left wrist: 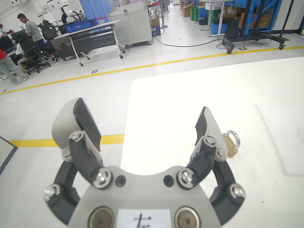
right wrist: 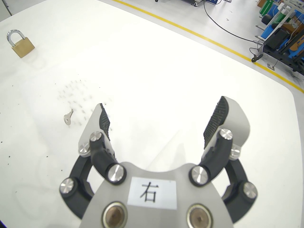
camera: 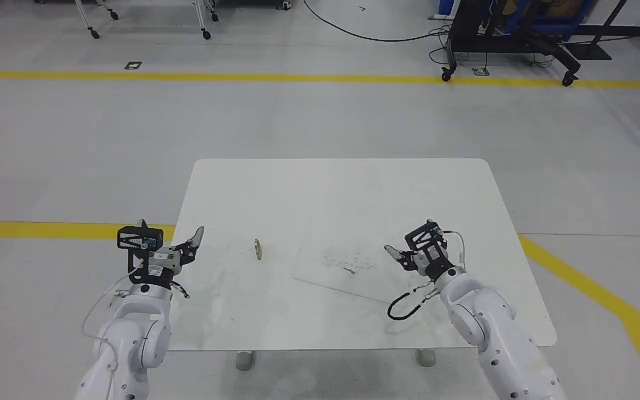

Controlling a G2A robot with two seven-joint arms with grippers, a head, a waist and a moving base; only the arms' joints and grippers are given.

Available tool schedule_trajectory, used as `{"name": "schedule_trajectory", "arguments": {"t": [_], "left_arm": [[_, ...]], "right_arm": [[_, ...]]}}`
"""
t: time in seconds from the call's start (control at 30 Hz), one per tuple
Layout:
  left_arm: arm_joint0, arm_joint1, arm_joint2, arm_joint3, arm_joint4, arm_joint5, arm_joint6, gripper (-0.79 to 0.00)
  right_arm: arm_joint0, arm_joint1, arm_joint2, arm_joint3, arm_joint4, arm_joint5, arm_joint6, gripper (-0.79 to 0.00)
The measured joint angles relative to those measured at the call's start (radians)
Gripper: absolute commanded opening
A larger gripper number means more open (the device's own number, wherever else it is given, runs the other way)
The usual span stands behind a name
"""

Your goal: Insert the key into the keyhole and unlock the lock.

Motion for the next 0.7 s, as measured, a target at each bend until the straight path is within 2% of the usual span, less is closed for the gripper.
{"name": "schedule_trajectory", "arguments": {"t": [0.23, 0.4, 0.57, 0.6, 0.67, 0.7], "left_arm": [[0.000, 0.000, 0.000, 0.000, 0.000, 0.000, 0.000, 0.000], [0.000, 0.000, 0.000, 0.000, 0.000, 0.000, 0.000, 0.000], [0.000, 0.000, 0.000, 0.000, 0.000, 0.000, 0.000, 0.000], [0.000, 0.000, 0.000, 0.000, 0.000, 0.000, 0.000, 0.000], [0.000, 0.000, 0.000, 0.000, 0.000, 0.000, 0.000, 0.000], [0.000, 0.000, 0.000, 0.000, 0.000, 0.000, 0.000, 0.000]], "right_arm": [[-0.001, -0.001, -0.007, 0.000, 0.008, -0.012, -0.004, 0.000], [0.048, 0.000, -0.068, 0.030, 0.038, -0.193, 0.081, 0.000], [0.095, 0.002, -0.096, 0.057, 0.056, -0.295, 0.156, 0.000], [0.099, 0.002, -0.104, 0.058, 0.052, -0.310, 0.166, -0.099], [0.107, 0.004, -0.118, 0.061, 0.055, -0.353, 0.188, -0.345], [0.111, 0.005, -0.121, 0.063, 0.059, -0.371, 0.197, -0.406]]}}
